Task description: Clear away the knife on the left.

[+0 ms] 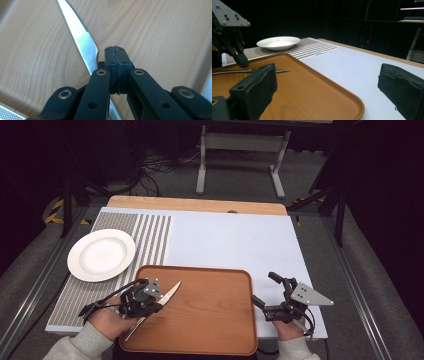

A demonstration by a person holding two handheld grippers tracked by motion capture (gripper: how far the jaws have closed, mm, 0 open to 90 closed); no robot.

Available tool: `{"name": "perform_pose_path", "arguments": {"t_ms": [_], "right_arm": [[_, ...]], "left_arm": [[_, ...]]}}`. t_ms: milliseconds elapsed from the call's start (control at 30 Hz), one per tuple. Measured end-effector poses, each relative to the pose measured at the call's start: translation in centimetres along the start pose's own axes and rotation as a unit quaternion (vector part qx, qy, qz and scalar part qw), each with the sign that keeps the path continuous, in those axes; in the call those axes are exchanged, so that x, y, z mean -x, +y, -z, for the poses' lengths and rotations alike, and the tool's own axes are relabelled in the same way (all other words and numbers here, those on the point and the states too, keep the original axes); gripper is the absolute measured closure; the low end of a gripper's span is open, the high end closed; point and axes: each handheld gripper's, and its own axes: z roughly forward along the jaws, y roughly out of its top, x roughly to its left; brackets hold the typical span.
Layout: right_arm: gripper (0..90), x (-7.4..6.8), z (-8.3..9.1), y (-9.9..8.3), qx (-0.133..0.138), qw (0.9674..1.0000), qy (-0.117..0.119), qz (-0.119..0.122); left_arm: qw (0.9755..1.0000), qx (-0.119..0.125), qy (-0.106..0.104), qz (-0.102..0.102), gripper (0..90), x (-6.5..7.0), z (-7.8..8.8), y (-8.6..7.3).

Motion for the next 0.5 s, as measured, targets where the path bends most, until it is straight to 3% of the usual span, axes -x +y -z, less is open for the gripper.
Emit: {"name": "perform_pose_path", "arguments": {"t_ms": [167,500], "right_arm": [[2.8,0.0,0.0,0.0,0.000,1.0000,0.000,0.001],[2.8,0.0,0.0,0.0,-0.001,1.0000,0.000,0.002]], "left_arm": [[0.9994,-0.017,0.016,-0.026,89.8,0.2,-0.8,0.1],[0.9982,-0.050,0.019,-0.028,89.8,0.0,-1.8,0.0]]}}
